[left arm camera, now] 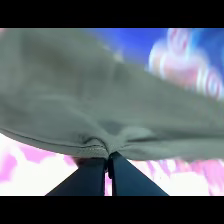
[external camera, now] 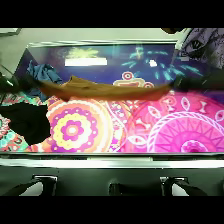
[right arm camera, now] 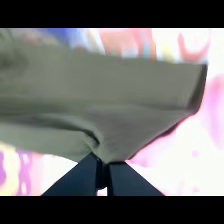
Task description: Fold the clothes and pants, and hang the long-sleeved shirts on hangers.
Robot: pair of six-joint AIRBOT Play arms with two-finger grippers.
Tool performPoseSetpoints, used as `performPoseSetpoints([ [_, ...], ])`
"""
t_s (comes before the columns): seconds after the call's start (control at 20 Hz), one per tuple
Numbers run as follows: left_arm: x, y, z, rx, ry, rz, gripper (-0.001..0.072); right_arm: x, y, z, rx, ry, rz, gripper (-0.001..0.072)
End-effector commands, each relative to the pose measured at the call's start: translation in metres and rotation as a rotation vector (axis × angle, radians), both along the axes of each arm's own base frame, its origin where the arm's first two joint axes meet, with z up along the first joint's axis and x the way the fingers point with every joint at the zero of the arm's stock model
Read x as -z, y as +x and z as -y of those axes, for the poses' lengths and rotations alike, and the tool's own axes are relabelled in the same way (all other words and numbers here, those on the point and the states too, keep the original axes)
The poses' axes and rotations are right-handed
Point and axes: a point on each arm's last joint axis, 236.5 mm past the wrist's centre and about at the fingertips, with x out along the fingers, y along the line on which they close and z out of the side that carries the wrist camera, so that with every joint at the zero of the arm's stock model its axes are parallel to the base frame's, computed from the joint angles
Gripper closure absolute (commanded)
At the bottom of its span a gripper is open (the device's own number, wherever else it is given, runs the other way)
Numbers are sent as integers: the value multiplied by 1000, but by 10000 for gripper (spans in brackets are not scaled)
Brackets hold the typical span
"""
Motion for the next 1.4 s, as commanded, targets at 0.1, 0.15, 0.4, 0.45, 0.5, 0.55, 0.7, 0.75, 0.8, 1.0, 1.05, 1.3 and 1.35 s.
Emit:
performPoseSetpoints([
  [0.1, -206, -76, -43, -184, 323, 404, 695, -217, -91, 14, 135, -188, 479, 684],
  [0.15, -225, -98, -46, -212, 354, 458, 695, -236, -115, 14, 163, -199, 535, 684],
  [0.4, -270, -179, -46, -309, 391, 586, 694, -283, -200, 29, 338, -202, 683, 684],
  [0.45, -273, -186, -49, -331, 389, 594, 695, -284, -202, 30, 349, -200, 685, 685],
  [0.5, -272, -187, -50, -341, 381, 589, 695, -281, -199, 31, 351, -193, 672, 684],
  [0.55, -267, -183, -50, -336, 375, 569, 695, -276, -191, 32, 354, -179, 643, 684],
  [0.7, -209, -140, -39, -223, 333, 379, 695, -228, -143, 41, 352, -153, 440, 684],
  [0.75, -182, -121, -35, -179, 314, 304, 694, -203, -123, 44, 344, -149, 340, 684],
  [0.8, -150, -99, -33, -138, 297, 220, 695, -171, -100, 48, 329, -153, 223, 684],
  [1.0, 3, -19, -31, -3, 279, -122, 694, -39, -12, 65, 275, -157, -168, 684],
  [1.05, 45, 1, -28, 25, 273, -192, 694, -7, 7, 67, 266, -147, -242, 684],
  [1.3, 195, 96, -15, 20, 241, -286, 694, 154, 86, 72, 231, -85, -480, 683],
  [1.35, 208, 111, -14, 3, 224, -271, 694, 176, 100, 74, 241, -73, -479, 683],
])
